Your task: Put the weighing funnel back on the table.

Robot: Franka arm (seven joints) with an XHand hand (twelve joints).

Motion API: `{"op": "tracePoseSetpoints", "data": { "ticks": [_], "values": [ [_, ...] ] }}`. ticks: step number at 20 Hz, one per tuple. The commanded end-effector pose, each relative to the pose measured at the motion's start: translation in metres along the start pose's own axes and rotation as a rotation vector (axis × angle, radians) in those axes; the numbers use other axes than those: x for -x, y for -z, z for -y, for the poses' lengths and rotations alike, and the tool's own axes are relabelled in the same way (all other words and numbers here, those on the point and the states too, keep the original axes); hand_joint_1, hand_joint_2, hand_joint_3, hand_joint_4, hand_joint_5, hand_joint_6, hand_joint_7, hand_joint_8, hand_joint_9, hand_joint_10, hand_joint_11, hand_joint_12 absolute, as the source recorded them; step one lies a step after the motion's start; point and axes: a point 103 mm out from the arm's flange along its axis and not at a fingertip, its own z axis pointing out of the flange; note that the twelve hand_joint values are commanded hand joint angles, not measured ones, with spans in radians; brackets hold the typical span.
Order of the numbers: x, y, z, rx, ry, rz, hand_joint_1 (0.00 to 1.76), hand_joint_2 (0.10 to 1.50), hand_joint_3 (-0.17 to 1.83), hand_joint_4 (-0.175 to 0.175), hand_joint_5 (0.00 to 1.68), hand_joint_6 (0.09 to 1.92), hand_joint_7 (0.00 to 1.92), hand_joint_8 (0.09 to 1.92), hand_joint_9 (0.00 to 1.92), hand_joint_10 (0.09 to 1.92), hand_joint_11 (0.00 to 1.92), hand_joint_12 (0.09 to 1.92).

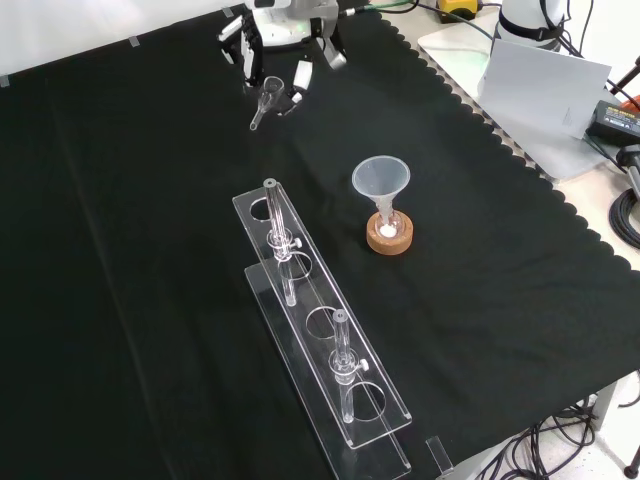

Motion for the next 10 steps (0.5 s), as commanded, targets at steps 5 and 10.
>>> {"op": "tracePoseSetpoints", "data": {
  "ticks": [5,10],
  "values": [
    [0.028,-0.086,-0.021,-0.008,-0.122,-0.057,1.17,0.50,0.77,0.175,1.63,0.09,1.76,0.09,1.47,0.16,0.58,1.29],
    [0.031,-0.120,-0.018,-0.002,-0.170,-0.072,1.17,0.50,0.77,0.175,1.63,0.09,1.76,0.09,1.47,0.16,0.58,1.29]
  ]
}}
